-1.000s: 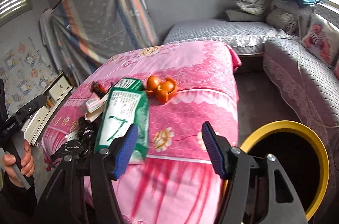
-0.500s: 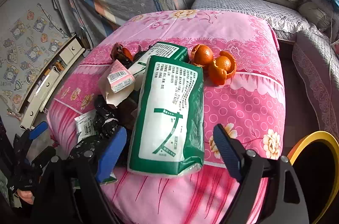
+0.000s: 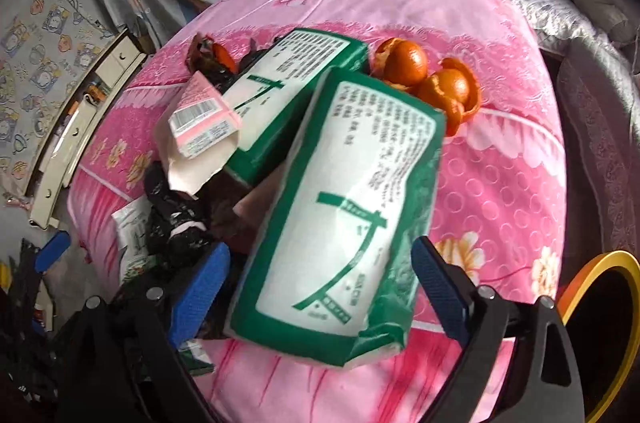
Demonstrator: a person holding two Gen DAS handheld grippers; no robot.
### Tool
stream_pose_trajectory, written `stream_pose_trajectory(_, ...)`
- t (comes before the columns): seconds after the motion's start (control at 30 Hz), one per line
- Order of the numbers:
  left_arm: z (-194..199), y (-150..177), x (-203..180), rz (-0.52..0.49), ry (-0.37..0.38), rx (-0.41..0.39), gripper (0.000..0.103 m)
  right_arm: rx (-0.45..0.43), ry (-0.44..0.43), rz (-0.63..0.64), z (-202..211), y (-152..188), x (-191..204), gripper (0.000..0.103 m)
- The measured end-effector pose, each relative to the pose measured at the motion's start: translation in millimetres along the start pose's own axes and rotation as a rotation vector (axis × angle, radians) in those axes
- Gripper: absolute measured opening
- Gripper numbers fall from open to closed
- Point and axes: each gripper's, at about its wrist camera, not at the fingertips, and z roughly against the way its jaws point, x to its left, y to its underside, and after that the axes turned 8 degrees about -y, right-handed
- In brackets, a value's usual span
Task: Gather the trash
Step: 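Return to the bed and grasp the green-white wipes pack with the right gripper, then grasp the green-white milk carton with the left gripper while the right gripper holds the wipes pack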
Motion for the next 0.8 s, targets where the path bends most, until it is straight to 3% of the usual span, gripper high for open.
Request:
stream_pose_trajectory(0.1, 1, 4, -8, -0.025, 0.004, 0.012, 0.095, -0.009, 0.03, -0.006, -4, -1, -3, 0.086)
stream_pose_trajectory(0.13, 1, 5, -11, -0.029, 0.008, 0.019, 0.095, -0.001, 0.013, -0.016, -6, -1, -5, 0.076)
stream_pose_trajectory(0.23, 2, 9, -17, -0.033, 0.028, 0.033, 0.095, -0.003, 0.008, 0.006, -4, 2, -5, 0.059)
stream_pose_trajectory(0.4, 0, 14, -29, -0.067, 0.029, 0.048, 0.095, -0.041, 0.0, 0.029, 4, 7, -7, 0.041)
stream_pose_trajectory(0.6, -8, 15, -51, -0.084, 0.052, 0.083, 0.095, -0.137, -0.064, 0.0, 32, 14, -17, 0.036)
stream_pose_trajectory(0.8, -21, 8, -65, -0.081, 0.008, 0.121, 0.095, -0.221, -0.108, 0.006, 67, 25, -22, 0.036)
